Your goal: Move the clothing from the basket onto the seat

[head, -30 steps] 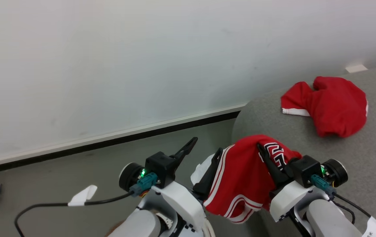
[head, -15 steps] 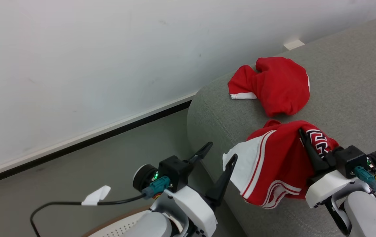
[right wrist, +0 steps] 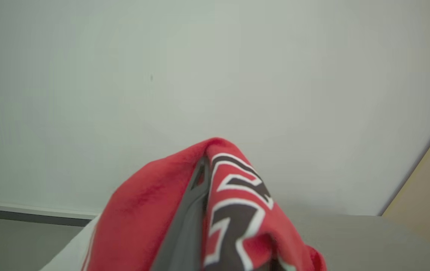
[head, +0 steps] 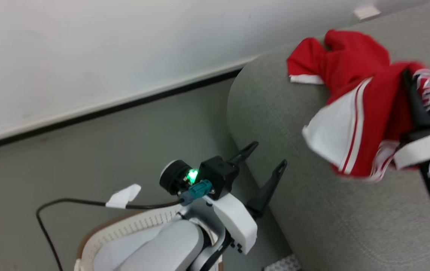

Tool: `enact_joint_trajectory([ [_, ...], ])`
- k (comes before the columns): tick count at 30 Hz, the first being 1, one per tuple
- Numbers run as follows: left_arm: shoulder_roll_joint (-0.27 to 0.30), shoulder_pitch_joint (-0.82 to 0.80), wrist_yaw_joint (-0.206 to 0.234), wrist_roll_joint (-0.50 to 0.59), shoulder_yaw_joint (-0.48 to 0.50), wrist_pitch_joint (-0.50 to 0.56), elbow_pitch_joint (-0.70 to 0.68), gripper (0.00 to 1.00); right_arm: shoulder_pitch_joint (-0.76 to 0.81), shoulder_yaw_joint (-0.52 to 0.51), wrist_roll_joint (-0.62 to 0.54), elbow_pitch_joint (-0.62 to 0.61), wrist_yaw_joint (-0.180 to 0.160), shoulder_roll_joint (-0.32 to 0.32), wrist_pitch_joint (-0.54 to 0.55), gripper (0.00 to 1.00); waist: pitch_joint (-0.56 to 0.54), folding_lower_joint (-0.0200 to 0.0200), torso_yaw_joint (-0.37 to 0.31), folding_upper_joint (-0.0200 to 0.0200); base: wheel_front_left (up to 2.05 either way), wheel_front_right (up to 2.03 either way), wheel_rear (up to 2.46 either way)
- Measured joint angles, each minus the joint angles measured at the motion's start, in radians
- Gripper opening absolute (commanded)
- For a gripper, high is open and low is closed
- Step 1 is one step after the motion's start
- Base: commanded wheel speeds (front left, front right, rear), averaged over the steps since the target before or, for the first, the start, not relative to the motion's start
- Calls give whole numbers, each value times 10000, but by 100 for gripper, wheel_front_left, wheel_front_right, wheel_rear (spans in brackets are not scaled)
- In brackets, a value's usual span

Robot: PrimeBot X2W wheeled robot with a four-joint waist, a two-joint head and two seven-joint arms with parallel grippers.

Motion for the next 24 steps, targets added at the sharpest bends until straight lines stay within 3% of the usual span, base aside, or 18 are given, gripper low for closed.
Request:
enact_joint_trajectory([
  [12,144,-1518,-186,489,-15,612,-479,100,-3866,-2207,-21,265,0,-1434,941,0,2703,1,1024,0,0,0,0],
  [18,165,-2140,-173,694,44,865,-721,100,-4955,-3659,-466,1651,0,-1835,982,0,4131,1,1462,0,0,0,0],
  [24,382,-2270,-59,777,81,970,-842,100,-5102,-4922,-1279,3565,0,-1595,384,0,5324,1,1846,-1,0,0,0],
])
